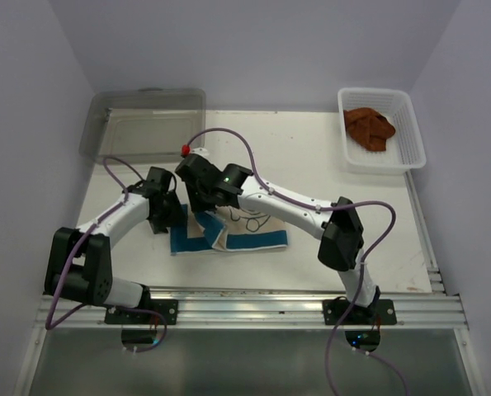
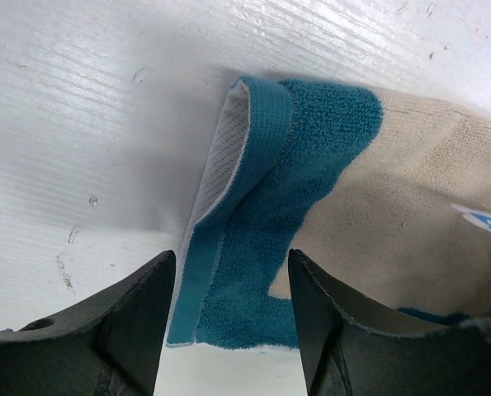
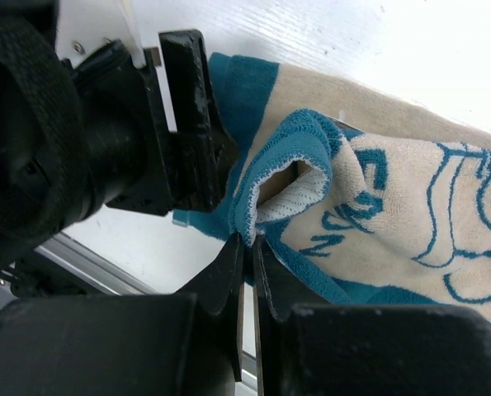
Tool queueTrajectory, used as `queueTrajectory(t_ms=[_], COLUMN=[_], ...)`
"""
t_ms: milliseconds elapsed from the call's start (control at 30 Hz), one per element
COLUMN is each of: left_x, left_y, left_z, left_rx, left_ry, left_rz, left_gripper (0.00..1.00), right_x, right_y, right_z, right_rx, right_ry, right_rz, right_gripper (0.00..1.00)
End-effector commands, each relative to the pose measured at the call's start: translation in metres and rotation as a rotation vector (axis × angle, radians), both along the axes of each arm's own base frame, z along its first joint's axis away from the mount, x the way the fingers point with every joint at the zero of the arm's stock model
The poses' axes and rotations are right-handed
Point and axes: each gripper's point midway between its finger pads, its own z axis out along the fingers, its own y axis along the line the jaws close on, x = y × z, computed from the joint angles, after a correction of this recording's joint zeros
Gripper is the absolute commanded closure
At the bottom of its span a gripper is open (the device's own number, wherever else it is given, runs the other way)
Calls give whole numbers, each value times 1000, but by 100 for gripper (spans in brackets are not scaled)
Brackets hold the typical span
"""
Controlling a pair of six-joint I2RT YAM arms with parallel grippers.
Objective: Roll the towels
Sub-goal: Fold the towel
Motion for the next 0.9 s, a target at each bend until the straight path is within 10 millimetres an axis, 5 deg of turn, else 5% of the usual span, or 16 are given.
queueTrajectory(t_ms=[0,433,567,733,867], left_x=[1,-6,-10,-15,-13], left_y=[-3,5,35,51,57], left_z=[2,-1,8,30,51], left_rx=[-24,8,165,200,211], left_ry=[-4,9,17,-18,-63], left_rz=[-23,-7,62,181,228], left_gripper=[39,39,36,35,34], right_x=[3,7,10,11,7], right_y=[18,36,42,50,61], right_z=[16,-14,-20,-26,-30], right_rx=[58,45,40,42,72], right_ry=[-12,25,29,38,60], right_rz=[-2,6,7,20,51], right_gripper=[100,100,100,100,70])
